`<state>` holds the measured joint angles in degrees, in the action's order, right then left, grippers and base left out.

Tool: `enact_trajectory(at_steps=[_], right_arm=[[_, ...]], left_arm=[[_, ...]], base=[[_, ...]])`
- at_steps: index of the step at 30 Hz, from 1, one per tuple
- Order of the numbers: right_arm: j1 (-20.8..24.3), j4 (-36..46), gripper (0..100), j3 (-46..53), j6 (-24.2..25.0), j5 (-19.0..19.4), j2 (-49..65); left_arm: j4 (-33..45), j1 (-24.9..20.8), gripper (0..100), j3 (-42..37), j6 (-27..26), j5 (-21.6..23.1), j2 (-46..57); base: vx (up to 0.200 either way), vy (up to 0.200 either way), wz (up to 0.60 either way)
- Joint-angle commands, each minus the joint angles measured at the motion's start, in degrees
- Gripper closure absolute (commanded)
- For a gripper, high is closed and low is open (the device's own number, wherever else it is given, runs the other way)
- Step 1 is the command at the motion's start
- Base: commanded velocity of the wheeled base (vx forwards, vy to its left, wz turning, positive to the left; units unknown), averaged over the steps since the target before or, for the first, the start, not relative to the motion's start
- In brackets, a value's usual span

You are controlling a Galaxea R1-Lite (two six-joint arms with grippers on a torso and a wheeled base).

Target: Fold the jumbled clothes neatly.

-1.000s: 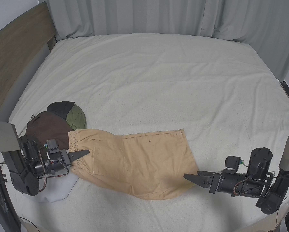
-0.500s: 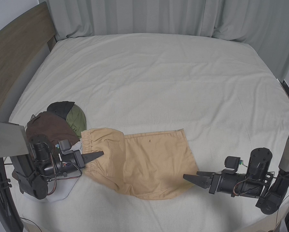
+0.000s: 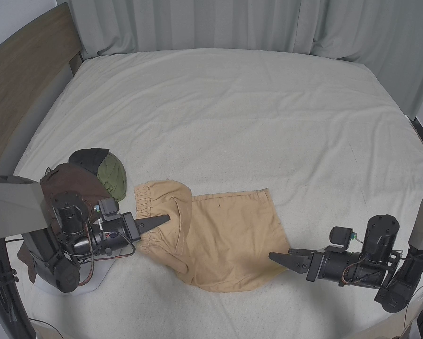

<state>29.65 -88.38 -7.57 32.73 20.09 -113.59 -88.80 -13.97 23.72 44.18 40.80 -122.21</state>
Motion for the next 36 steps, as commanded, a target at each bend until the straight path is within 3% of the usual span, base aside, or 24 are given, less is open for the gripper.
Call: enact_trajectory(at_steps=[1, 25, 36], right_arm=[[-0.12, -0.04, 0, -0.16, -0.04, 0.04, 0.21], [-3.63, -0.12, 0, -5.88, 0.14, -0.14, 3.9], [-4.51, -0.12, 0, -6.49, 0.14, -0.05, 3.99]], left_arm=[[0.03, -2.03, 100, 2.03, 0.65, -1.6, 0.57], [0.03, -10.46, 100, 11.08, 10.84, -3.27, -5.05], [-0.06, -14.15, 100, 14.51, 12.25, -3.8, -9.1]], base=[[0.0, 0.0, 0.0], [0.0, 0.0, 0.0], [0.0, 0.0, 0.0]])
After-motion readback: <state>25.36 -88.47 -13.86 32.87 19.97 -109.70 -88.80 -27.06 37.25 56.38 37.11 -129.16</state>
